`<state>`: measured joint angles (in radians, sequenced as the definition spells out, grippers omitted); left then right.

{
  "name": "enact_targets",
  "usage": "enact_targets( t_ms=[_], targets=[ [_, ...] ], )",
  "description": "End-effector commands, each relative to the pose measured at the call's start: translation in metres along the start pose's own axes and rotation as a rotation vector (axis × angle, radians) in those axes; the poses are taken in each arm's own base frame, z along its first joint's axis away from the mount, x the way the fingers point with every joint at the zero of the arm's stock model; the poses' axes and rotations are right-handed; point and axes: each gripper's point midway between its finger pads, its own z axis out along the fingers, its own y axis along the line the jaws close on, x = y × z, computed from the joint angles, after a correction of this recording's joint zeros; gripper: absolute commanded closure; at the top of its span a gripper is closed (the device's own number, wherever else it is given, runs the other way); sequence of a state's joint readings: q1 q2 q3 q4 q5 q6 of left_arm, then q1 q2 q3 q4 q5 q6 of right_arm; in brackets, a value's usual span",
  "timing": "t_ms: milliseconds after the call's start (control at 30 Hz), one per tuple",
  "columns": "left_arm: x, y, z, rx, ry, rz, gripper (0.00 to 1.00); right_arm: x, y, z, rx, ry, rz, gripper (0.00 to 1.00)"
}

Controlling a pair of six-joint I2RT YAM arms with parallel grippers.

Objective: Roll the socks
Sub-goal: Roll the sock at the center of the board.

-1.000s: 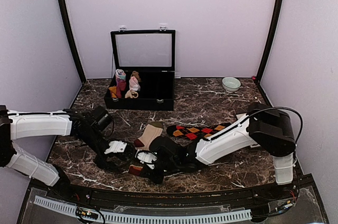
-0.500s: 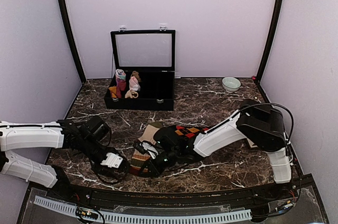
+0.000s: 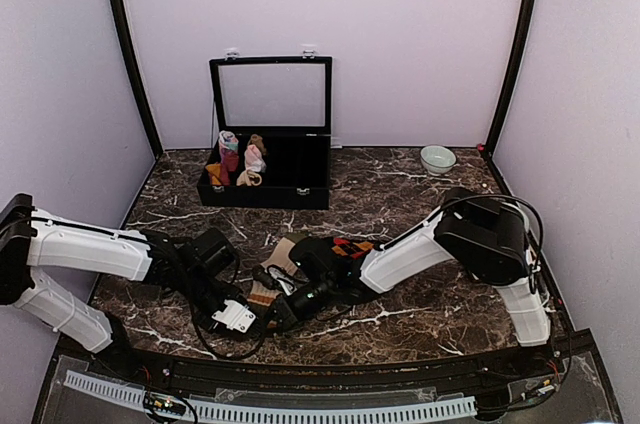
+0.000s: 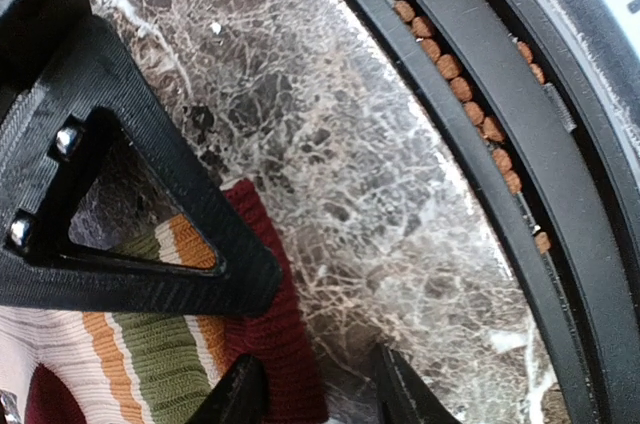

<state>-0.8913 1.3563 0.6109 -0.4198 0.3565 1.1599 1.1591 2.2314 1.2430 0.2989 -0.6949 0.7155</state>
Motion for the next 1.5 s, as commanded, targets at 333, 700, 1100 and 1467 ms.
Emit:
enact_targets(
  t_ms=[333,700,1100,1467],
  targets=[
    [0.014,0.004,0.013,-0.013,0.061,-0.022,0.86,0.080,-0.091,-0.004,0.266,0.168,0.303,0.93],
    [0.022,-0.010,0.021,0.100,0.056,-0.182,1.00,0.073,-0.082,-0.032,0.317,0.046,0.237,0.62],
    [0.022,-0.009,0.019,0.214,0.027,-0.322,1.00,0.066,-0.074,-0.084,0.560,-0.170,-0.034,0.52],
    [0.010,0.000,0.018,0.376,-0.038,-0.513,1.00,0.049,0.000,-0.075,0.642,-0.297,-0.641,0.53]
  ],
)
